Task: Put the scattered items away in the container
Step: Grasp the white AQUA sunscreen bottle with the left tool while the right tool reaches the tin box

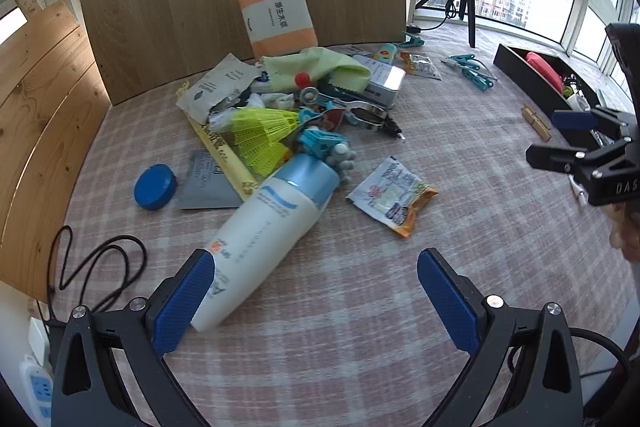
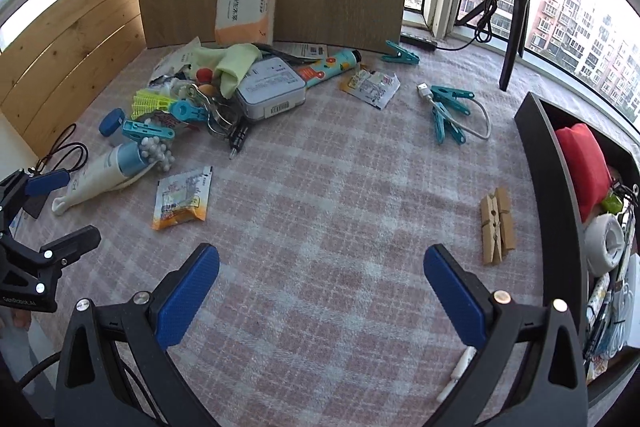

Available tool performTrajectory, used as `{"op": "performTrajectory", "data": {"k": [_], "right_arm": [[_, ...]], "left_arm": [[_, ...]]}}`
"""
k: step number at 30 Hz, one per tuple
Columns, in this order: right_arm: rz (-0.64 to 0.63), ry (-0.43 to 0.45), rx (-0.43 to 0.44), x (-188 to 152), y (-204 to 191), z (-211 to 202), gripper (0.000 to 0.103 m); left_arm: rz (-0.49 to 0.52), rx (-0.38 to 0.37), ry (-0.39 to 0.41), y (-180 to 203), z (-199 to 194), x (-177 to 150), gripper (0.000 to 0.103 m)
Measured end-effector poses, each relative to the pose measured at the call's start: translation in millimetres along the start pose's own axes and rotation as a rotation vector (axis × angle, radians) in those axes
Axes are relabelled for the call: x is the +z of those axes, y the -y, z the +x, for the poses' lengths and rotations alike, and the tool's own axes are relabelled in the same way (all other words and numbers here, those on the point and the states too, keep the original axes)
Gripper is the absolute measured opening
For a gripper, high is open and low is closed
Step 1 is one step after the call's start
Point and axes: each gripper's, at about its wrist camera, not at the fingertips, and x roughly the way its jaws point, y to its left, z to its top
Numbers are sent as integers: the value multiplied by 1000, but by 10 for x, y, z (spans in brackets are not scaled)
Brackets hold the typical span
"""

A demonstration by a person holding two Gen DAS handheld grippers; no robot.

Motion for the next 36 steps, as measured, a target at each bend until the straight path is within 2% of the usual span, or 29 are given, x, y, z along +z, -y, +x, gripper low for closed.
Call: {"op": "performTrajectory", "data": {"k": [4, 9, 11, 15, 19, 21, 23, 28, 36], "right_arm": [[-46, 10, 14, 216, -28, 24, 103], [-98, 15, 44, 400, -95, 108, 103], [-115, 11, 43, 467, -125, 168, 103], [-124, 2, 68, 610, -166, 312, 103], [-138, 2, 86, 761, -198, 463, 103], [-155, 1, 91, 847, -211, 547, 103], [-167, -7, 101, 941, -217, 643, 103], [-186, -29, 151, 1145, -239, 850, 103], [-299, -87, 201, 1241, -297, 1083, 103]], "left_arm": [[42, 45, -45, -269, 72, 39, 99], [-21, -26, -80, -487, 180, 73, 97], [-13, -26, -86, -455, 241, 99, 96], [-28, -65, -111, -416, 362, 135, 81], [-23, -75, -139, -388, 465, 137, 76], [-23, -79, -156, -393, 506, 142, 68], [-22, -84, -170, -395, 539, 146, 65], [-38, -103, -178, -398, 566, 143, 64], [-66, -106, -183, -399, 562, 147, 56]]}}
